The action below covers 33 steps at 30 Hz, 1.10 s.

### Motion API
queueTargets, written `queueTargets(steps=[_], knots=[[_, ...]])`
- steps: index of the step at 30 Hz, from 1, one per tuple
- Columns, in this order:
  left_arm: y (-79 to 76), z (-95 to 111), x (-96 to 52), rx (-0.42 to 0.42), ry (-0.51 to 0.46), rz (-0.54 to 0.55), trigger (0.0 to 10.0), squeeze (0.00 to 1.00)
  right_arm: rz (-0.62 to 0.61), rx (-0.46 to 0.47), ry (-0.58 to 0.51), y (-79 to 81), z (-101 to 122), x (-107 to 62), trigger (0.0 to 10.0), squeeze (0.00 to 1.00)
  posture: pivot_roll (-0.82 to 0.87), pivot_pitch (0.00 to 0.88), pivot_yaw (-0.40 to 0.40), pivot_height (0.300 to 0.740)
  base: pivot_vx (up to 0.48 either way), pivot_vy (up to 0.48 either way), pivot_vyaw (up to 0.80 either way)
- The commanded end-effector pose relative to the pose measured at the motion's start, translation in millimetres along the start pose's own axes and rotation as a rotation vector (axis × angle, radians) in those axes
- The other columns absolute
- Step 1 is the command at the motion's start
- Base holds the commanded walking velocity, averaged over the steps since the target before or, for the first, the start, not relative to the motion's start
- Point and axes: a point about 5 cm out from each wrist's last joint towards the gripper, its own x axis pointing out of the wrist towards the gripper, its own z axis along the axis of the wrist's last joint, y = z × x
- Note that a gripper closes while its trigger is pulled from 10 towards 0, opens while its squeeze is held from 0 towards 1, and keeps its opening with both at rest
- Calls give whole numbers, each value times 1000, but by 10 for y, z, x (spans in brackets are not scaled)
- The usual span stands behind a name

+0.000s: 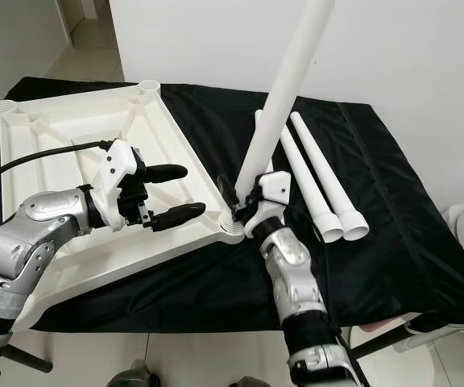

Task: Building children table

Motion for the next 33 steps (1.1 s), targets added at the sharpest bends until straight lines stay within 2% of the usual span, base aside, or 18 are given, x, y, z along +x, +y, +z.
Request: queueTargets(steps=[1,7,17,25,33], knots=[[-18,43,-5,16,-3,-69,10000,0,-16,-22,87,-47,-164,-117,10000,0,94,0,-63,740,0,0,0],[14,57,-39,17,-4,-59,10000,0,55,-55,41,65,-142,-245,10000,0,91,0,-60,740,0,0,0],[24,65,-42,22,-1,-58,10000,0,21,-27,41,38,-220,-346,10000,0,93,0,-55,740,0,0,0],[29,64,-49,25,4,-54,10000,0,-15,11,134,-46,-227,-206,10000,0,94,0,-50,740,0,0,0],[32,70,-62,26,3,-48,10000,0,45,8,230,-80,-200,-71,10000,0,97,1,-54,740,0,0,0]])
